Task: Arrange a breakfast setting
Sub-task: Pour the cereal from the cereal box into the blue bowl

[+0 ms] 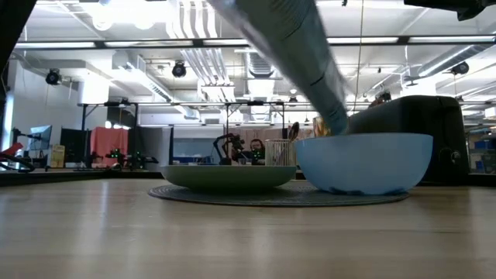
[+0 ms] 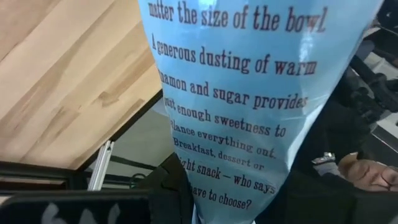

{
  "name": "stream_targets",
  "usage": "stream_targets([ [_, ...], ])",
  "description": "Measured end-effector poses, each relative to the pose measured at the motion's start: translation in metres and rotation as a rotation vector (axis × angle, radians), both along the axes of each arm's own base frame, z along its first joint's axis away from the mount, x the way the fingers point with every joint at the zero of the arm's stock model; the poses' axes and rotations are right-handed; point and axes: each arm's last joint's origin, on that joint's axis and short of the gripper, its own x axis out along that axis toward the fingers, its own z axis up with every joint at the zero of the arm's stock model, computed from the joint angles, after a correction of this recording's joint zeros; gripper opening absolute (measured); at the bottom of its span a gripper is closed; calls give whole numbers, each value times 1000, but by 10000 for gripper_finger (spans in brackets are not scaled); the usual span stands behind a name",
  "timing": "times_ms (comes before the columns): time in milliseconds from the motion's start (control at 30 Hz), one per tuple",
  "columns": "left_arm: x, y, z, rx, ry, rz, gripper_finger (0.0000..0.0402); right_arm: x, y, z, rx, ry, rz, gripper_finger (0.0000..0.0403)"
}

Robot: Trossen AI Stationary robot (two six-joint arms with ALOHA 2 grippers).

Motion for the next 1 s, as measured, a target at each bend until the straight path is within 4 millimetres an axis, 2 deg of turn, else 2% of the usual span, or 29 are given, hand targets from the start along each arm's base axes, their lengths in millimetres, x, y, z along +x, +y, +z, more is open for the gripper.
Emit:
stream_targets([
  [267, -1, -4, 1, -41, 31, 2, 94, 0, 0, 0, 0, 0, 0, 68],
  [433, -1, -5, 3, -139, 39, -10, 94, 0, 0, 0, 0, 0, 0, 68],
  [1000, 1, 0, 2, -115, 43, 28, 94, 0, 0, 0, 0, 0, 0, 68],
])
